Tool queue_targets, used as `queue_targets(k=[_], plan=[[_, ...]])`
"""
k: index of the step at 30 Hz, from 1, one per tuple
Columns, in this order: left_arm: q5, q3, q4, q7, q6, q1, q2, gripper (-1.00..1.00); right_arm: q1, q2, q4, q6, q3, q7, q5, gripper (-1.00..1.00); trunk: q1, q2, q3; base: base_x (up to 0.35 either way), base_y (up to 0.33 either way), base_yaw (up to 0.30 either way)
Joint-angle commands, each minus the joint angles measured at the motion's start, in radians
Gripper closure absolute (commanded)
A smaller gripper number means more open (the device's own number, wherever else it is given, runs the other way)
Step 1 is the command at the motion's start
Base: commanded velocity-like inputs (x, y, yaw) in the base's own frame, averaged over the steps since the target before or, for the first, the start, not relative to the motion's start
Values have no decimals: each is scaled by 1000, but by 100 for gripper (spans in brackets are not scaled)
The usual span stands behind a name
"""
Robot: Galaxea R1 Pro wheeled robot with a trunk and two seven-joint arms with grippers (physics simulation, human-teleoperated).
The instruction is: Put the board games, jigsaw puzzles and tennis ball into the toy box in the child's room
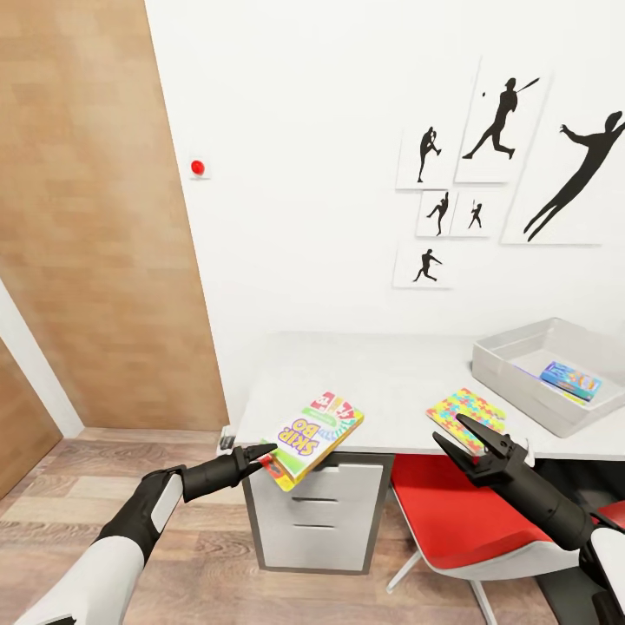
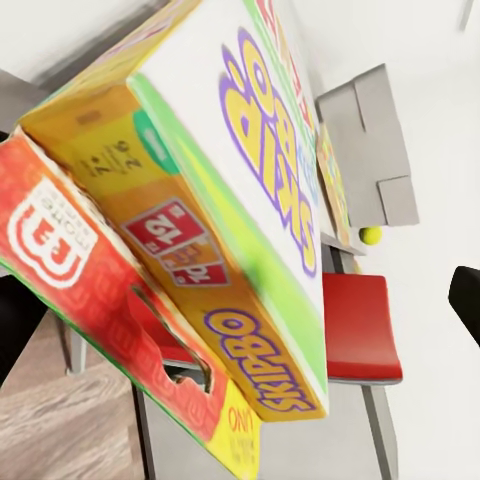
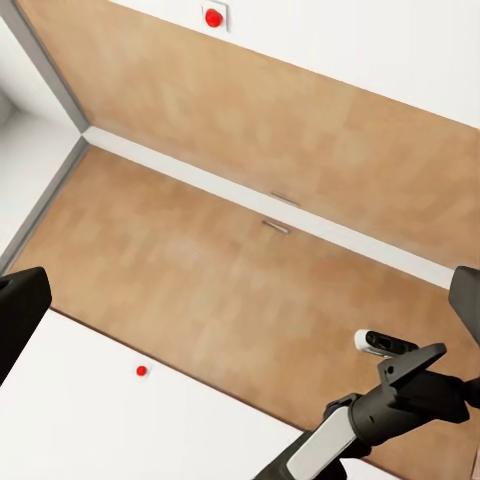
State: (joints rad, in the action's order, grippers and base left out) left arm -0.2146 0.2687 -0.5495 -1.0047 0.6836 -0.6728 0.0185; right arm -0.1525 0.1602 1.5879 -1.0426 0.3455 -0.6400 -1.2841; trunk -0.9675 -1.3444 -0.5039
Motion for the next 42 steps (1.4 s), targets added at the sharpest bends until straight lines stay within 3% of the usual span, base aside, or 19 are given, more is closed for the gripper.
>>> queue_targets(k=[1, 42], plan=[[-3, 1, 0, -1, 7, -1, 0, -100, -1, 0, 0, -5, 1, -6, 5, -100, 0, -1, -1, 0, 0, 0], [-2, 1, 0, -2, 5, -1, -1, -100, -1, -7, 0, -5, 0, -2, 10, -100, 0, -1, -1, 57, -16, 0]])
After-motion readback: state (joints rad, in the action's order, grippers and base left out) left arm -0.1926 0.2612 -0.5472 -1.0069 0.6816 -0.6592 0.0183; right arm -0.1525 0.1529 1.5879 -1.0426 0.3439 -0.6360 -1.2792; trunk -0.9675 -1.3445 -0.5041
